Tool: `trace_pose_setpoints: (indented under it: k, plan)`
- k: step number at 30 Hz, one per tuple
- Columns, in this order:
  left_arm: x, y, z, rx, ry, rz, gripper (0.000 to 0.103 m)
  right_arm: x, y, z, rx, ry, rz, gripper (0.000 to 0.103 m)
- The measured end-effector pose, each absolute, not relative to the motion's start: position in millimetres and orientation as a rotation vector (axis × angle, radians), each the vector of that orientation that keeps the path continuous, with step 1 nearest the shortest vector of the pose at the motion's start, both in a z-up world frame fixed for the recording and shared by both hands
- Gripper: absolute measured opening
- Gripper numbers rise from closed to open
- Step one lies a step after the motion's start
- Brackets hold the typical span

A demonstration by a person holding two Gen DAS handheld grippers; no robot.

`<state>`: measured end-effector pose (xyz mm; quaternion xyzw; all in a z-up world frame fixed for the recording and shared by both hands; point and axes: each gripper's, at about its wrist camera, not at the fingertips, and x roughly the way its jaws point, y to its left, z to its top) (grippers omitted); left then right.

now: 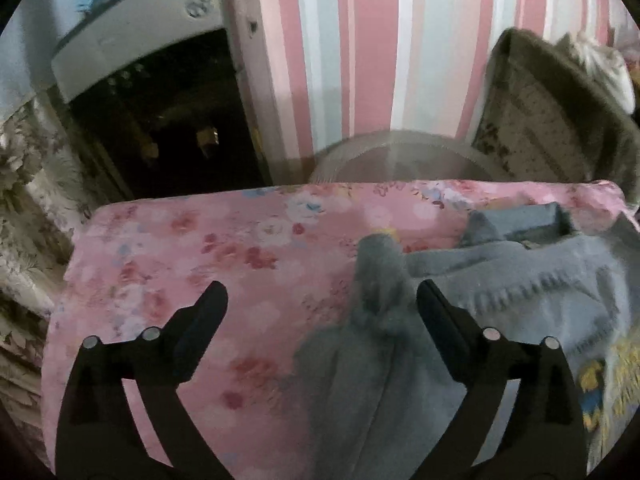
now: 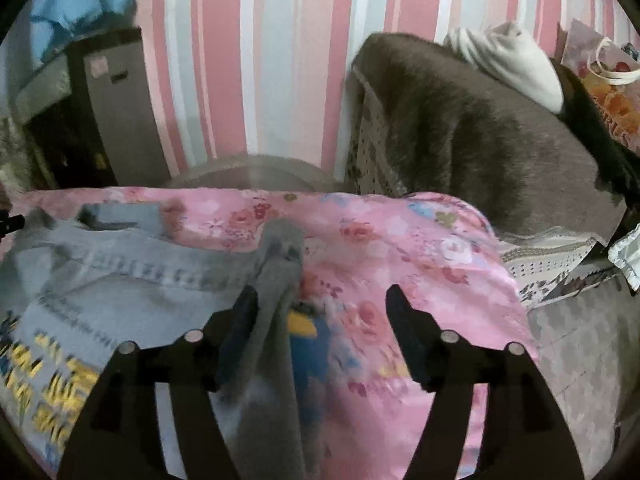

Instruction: Fold large clothes

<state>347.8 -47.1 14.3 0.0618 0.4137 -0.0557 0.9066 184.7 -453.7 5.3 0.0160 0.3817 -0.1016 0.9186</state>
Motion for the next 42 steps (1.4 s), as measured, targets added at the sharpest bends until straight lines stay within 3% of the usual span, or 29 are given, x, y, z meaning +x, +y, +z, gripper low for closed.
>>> trace_pose_setpoints:
  k: [5,12,23,27,30,32,37,42]
  plan:
    - [284,-8,26,0.041,0.807,-0.124,0.100,128,-453,11,0.077,0.770,-0.164,0.076]
    - [207,2,-3,0.008,0.850,-0.179,0.100,63,-428,-3,0.176,0.781,-0.064,0.077]
    - [183,-24,-35,-0.024,0.906,-0.268,0.099,38,-411,-40,0.222,0.841,-0.004,0.076]
    - [186,-29,-44,-0.038,0.914,-0.282,0.098,44,-412,-50,0.252,0.882,0.029,0.063]
    - [187,-33,-50,-0.071,0.915,-0.331,0.080,45,-410,-51,0.251,0.889,0.044,0.043]
    - [186,-36,-49,-0.063,0.899,-0.344,0.074,43,-408,-49,0.251,0.882,0.058,0.036]
    - [182,-25,-39,-0.086,0.880,-0.359,0.033,36,-401,-37,0.231,0.817,0.054,0.024]
    - [169,-27,-30,-0.026,0.865,-0.381,0.027,29,-402,-25,0.229,0.779,0.069,0.021]
